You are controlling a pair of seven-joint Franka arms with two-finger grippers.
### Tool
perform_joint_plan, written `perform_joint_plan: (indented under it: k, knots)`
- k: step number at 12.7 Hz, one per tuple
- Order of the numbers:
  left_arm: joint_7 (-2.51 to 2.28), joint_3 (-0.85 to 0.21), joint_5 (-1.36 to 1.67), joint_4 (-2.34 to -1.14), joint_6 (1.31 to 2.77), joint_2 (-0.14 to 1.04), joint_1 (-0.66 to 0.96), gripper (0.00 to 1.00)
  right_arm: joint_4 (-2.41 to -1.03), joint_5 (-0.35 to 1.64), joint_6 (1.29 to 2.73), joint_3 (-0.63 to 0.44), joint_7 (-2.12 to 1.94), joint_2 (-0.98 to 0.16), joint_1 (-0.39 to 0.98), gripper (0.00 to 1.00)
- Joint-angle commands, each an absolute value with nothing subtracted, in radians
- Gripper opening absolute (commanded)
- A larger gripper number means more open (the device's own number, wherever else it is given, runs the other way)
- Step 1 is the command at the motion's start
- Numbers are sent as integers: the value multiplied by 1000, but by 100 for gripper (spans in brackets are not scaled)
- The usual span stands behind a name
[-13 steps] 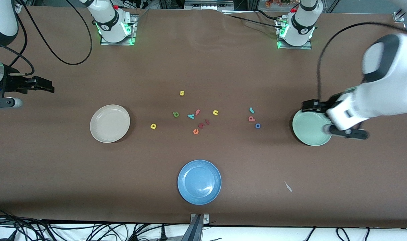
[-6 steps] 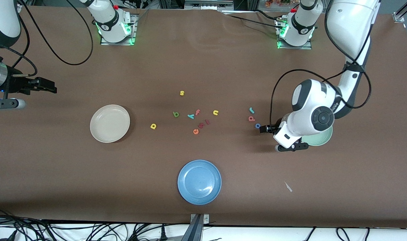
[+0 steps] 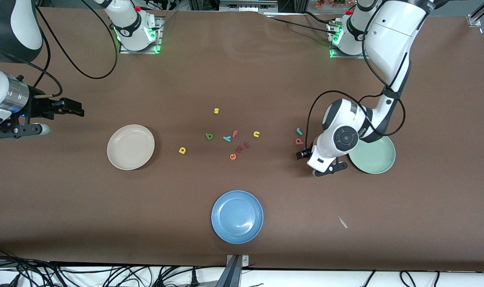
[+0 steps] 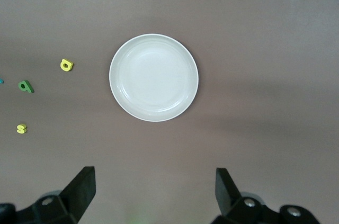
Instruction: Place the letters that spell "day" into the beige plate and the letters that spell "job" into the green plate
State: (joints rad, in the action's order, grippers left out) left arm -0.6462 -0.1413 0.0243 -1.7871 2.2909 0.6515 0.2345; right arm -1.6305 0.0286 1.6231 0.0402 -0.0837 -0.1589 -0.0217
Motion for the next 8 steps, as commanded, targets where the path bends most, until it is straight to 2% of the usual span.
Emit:
perform_joint_plan:
  k: [1, 4, 8]
  knots:
    - [-672, -133, -2, -1822, 2321, 634, 238, 74, -1612, 44, 1640, 38, -19, -179, 9, 100]
    - [-683, -135, -2, -1822, 2321, 637, 241, 56, -1612, 105, 1721, 38, 58, -224, 70, 100]
    - [-706, -133, -2, -1822, 2322, 641, 256, 45, -1612, 101, 1860, 38, 279, -308, 211, 100]
